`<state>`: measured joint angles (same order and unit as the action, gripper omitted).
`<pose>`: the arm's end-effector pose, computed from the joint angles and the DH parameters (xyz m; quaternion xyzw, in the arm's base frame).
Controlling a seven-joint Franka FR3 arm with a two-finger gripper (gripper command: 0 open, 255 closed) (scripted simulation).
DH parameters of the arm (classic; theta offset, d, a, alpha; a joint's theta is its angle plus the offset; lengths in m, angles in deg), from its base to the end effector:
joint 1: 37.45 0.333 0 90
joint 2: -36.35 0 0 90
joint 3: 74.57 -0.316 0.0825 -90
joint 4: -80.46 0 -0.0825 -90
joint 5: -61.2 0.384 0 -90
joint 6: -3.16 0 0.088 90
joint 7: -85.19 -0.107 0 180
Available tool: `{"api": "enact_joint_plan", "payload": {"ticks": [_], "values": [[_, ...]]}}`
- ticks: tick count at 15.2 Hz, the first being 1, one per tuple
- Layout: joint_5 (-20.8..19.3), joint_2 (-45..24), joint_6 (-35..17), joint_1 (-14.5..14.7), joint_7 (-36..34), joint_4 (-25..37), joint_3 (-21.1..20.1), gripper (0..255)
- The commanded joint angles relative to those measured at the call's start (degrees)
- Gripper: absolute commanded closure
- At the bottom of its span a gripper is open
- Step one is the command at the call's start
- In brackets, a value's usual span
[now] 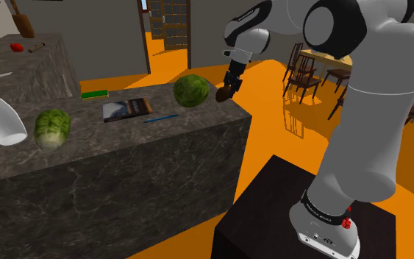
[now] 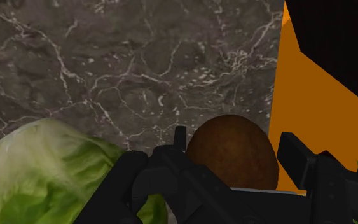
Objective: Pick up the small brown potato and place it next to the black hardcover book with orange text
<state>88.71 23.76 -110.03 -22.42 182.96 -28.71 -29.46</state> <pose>0.5348 -0.2530 0.4107 -0.8735 -0.4655 -0.1090 0.0919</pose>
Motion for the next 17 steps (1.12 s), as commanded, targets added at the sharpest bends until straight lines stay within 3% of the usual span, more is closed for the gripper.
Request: {"api": "enact_joint_plan", "payload": {"ticks": [1, 8, 17], "values": [[-0.7, 0.6, 1.1, 0.2, -0.8, 0.9, 0.2, 255], [-2.7, 2.5, 5.0, 0.5, -3.0, 3.9, 0.7, 255], [-1.4, 0.5, 2.1, 7.0, -13.5, 6.1, -3.9, 255]]}}
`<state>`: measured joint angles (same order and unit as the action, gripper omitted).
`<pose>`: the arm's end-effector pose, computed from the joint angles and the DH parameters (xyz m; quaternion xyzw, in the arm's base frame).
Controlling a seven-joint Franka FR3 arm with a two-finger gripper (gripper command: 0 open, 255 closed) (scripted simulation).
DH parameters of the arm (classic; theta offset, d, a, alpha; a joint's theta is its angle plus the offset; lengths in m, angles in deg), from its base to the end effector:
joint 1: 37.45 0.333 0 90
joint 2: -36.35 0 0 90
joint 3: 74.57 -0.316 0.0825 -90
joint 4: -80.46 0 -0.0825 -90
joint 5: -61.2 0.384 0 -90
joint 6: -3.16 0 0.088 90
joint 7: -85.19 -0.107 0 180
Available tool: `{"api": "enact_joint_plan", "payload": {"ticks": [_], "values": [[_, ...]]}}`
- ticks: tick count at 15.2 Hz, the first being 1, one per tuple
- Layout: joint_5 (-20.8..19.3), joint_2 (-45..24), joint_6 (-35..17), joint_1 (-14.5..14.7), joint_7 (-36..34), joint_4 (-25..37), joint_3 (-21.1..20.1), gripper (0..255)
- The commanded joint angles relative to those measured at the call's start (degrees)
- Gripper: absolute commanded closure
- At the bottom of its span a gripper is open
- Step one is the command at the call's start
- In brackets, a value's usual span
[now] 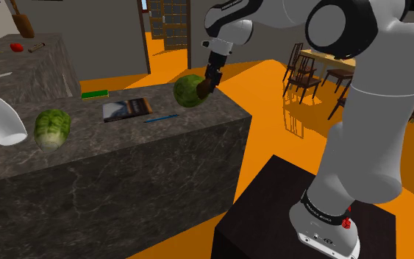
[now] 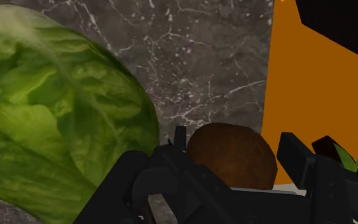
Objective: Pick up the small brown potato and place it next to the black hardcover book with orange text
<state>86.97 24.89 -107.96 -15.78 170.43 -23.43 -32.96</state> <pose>0.5844 -0.1566 0.4544 -0.8732 -0.4662 -0.1086 0.0919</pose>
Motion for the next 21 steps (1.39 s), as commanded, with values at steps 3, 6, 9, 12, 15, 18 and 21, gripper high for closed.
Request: {"api": "enact_joint_plan", "payload": {"ticks": [3, 6, 9, 12, 15, 18, 21], "values": [[1.3, -2.3, -0.4, 2.1, -4.1, 2.8, -1.9, 255], [2.3, -4.6, -0.5, 3.6, -7.1, 5.5, -3.4, 255], [3.4, -7.2, -0.3, 4.8, -10.1, 8.9, -4.9, 255], [4.5, -10.3, 0.2, 5.7, -13.1, 13.1, -6.3, 255], [5.6, -13.9, 1.1, 6.3, -16.1, 18.1, -7.6, 255], [6.7, -18.0, 2.4, 6.5, -19.3, 24.2, -9.0, 255], [7.7, -22.7, 4.3, 6.3, -22.7, 31.6, -10.4, 255]]}}
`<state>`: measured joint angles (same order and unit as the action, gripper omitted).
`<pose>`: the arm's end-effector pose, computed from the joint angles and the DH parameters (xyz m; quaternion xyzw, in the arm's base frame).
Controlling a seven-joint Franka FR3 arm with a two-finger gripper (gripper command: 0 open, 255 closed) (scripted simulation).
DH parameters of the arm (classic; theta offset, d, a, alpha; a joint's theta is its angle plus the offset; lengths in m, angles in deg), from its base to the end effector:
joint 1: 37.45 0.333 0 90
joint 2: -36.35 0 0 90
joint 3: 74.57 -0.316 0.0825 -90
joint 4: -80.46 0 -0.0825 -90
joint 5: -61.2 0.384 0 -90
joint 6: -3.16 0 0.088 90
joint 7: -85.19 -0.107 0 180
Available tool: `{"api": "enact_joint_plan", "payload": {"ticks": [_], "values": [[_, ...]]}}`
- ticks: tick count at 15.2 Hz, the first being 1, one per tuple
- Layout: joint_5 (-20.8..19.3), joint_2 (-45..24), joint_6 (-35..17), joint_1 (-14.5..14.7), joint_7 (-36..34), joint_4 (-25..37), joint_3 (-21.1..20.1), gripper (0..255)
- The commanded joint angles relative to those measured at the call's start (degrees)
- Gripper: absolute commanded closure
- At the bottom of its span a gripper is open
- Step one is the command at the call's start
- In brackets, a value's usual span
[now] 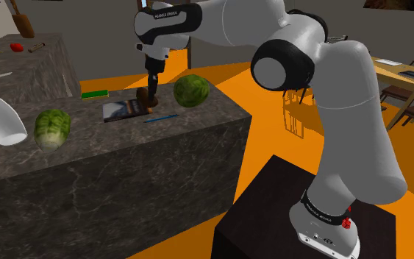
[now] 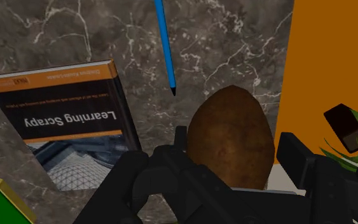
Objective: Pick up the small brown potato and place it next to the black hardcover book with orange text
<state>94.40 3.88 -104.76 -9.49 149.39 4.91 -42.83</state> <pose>0.7131 0.0830 0.4530 -0.8734 -0.4658 -0.1087 0.0916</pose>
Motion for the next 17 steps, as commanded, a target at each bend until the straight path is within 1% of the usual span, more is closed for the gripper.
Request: {"api": "enact_joint_plan", "payload": {"ticks": [1, 9, 17], "values": [[0.6, -3.6, 2.0, -0.3, -3.0, 6.4, -1.0, 255], [1.7, -4.4, -3.2, 0.5, -0.9, 1.5, -1.5, 255], [3.1, -6.0, -7.8, 0.7, 1.1, -2.1, -2.3, 255]]}}
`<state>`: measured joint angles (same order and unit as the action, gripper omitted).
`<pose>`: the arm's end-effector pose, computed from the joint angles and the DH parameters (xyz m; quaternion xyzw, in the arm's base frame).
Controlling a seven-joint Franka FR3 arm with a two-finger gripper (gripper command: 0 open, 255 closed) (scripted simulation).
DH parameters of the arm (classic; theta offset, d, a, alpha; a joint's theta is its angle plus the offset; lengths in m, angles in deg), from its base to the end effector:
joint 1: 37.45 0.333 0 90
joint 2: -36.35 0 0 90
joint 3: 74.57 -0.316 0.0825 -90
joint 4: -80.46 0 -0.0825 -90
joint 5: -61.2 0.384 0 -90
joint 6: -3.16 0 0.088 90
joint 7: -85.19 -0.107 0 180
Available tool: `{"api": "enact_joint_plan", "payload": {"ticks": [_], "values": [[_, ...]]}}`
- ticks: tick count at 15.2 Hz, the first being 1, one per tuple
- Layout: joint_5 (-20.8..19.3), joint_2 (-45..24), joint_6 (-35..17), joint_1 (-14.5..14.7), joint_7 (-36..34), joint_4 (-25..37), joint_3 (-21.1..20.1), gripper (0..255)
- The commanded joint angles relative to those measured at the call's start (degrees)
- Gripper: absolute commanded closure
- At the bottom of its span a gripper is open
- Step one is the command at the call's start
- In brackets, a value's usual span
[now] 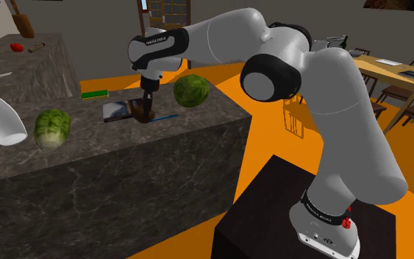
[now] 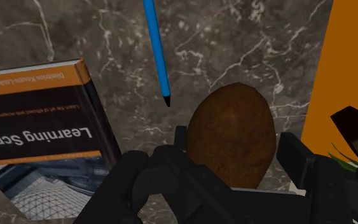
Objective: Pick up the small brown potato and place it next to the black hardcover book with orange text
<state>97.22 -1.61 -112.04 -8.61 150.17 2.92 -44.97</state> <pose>0.7249 0.1111 0.3787 -0.8735 -0.4655 -0.1086 0.0921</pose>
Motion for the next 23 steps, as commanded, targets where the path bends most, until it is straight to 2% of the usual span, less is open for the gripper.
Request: {"api": "enact_joint_plan", "payload": {"ticks": [1, 8, 16, 17, 23], "values": [[0.5, -0.8, -1.1, -0.2, 0.6, -0.4, -0.3, 255], [2.1, -3.0, -5.0, -0.4, 2.4, -2.6, -1.3, 255], [2.2, -3.0, -5.0, -0.3, 2.5, -2.6, -1.2, 255], [2.2, -3.0, -4.9, -0.3, 2.4, -2.4, -1.2, 0], [1.7, -1.9, -3.9, -0.2, 2.2, -2.6, -0.8, 0]]}}
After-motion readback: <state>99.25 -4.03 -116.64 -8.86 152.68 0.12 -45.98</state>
